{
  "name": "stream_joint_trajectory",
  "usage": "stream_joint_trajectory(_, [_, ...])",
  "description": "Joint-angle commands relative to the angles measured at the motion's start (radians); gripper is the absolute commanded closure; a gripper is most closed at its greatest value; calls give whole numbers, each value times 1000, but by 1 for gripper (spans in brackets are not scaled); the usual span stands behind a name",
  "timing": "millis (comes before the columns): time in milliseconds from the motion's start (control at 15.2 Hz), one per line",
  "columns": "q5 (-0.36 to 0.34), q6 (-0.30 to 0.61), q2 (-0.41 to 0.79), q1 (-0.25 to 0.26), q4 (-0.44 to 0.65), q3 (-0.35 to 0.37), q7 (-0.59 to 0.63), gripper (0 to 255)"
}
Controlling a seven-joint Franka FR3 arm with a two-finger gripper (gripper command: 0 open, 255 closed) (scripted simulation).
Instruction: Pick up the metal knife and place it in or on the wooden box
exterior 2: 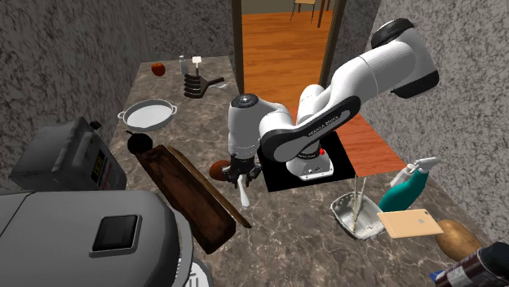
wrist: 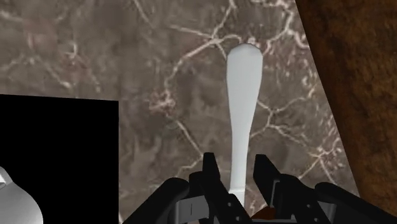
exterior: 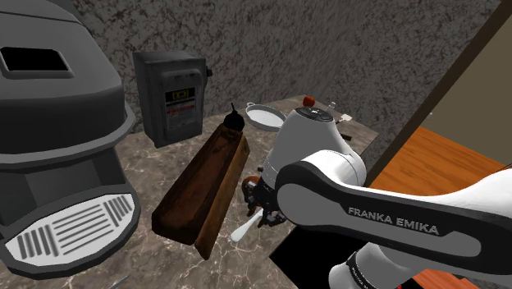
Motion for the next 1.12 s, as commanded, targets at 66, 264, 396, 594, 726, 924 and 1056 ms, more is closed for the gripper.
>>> stream_joint_trajectory(66, [2, 8, 1, -1, -2, 2, 0, 255])
stream_joint_trajectory(264, [2, 8, 2, -1, 0, 3, 1, 255])
stream_joint_trajectory(396, [2, 8, 1, -1, -1, 3, 0, 255])
stream_joint_trajectory(594, [-25, -42, -28, 8, 16, -38, 7, 255])
stream_joint_trajectory(726, [-43, -74, -44, 12, 29, -63, 11, 255])
stream_joint_trajectory(924, [-70, -119, -66, 17, 51, -99, 17, 255])
stream_joint_trajectory(1056, [-87, -149, -79, 18, 66, -122, 21, 255])
